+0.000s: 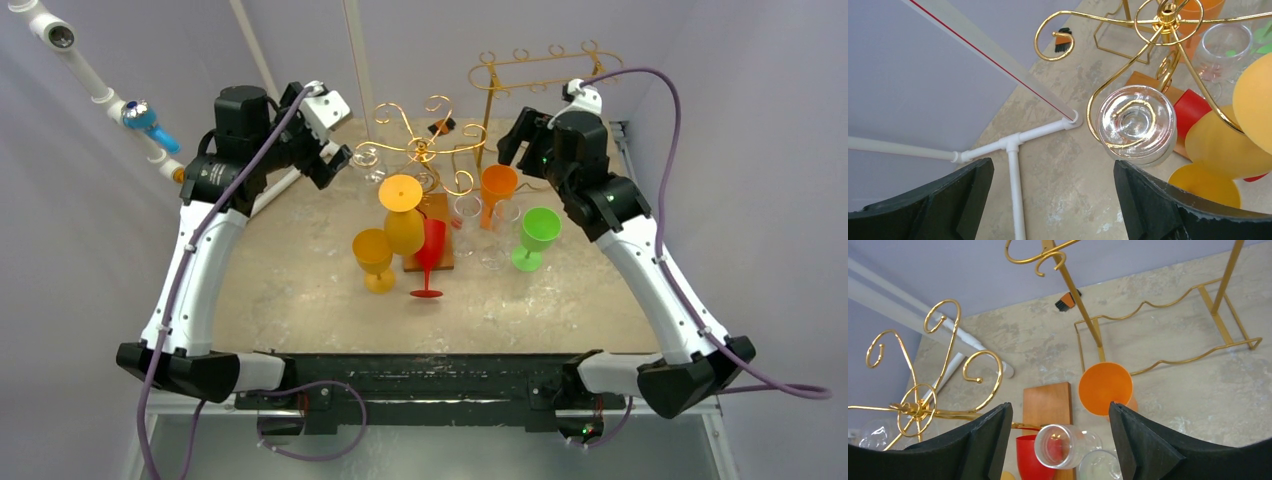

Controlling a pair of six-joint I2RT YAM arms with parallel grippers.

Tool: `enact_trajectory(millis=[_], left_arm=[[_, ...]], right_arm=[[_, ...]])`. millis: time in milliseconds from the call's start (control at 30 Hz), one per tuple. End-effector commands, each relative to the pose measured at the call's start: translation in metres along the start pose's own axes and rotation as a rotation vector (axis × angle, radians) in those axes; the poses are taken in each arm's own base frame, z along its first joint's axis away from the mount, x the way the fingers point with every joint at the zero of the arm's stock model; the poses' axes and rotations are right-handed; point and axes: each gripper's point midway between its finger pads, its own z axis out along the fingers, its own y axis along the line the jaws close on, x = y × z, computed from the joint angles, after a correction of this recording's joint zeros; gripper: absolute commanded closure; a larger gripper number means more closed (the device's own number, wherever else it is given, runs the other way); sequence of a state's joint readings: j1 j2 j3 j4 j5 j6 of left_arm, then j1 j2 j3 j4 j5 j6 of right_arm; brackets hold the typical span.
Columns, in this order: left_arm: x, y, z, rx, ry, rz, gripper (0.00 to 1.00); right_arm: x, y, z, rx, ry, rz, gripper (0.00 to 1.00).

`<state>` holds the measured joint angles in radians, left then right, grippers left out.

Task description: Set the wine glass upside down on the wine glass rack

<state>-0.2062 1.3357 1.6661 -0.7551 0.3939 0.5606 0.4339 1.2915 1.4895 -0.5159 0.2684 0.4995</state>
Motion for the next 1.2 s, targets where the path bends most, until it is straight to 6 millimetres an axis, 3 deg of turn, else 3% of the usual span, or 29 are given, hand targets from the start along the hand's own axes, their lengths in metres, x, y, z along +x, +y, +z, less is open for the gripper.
enact_trajectory(millis=[0, 100, 200, 300, 400, 567, 733, 1033, 1167], left_arm=[[-0.007, -0.001, -0.025, -0.048, 0.017, -0.046, 0.01], [-0.005, -0.004, -0.024, -0.044, 0.002, -0.044, 0.01], [-0.007, -0.002, -0.028, -0.053, 0.012, -0.053, 0.0], [-0.012, 0.002, -0.035, -0.067, 0.031, -0.071, 0.0], [-0.016, 0.004, -0.041, -0.069, 0.054, -0.104, 0.0], [-0.022, -0.002, -0.054, -0.053, 0.066, -0.158, 0.0], [-0.028, -0.006, -0.064, -0.054, 0.044, -0.16, 0.0], [-0.037, -0.014, -0.075, -0.028, 0.011, -0.147, 0.03], [-0.039, -0.021, -0.074, 0.012, -0.008, -0.141, 0.06]], right_arm=[[0.007, -0.005, -0.007, -0.015, 0.03, -0.035, 0.21], [0.007, -0.001, -0.006, -0.029, 0.044, -0.03, 0.2], [0.013, -0.006, -0.012, -0.032, 0.052, -0.052, 0.25], [0.037, -0.017, -0.012, -0.019, 0.116, -0.092, 0.31], [0.067, -0.035, -0.007, 0.037, 0.193, -0.118, 0.33], [0.099, -0.056, -0.004, 0.094, 0.248, -0.125, 0.34], [0.109, -0.065, 0.01, 0.146, 0.264, -0.132, 0.41], [0.134, -0.077, 0.026, 0.2, 0.33, -0.149, 0.74], [0.12, -0.076, 0.021, 0.214, 0.299, -0.146, 0.95]])
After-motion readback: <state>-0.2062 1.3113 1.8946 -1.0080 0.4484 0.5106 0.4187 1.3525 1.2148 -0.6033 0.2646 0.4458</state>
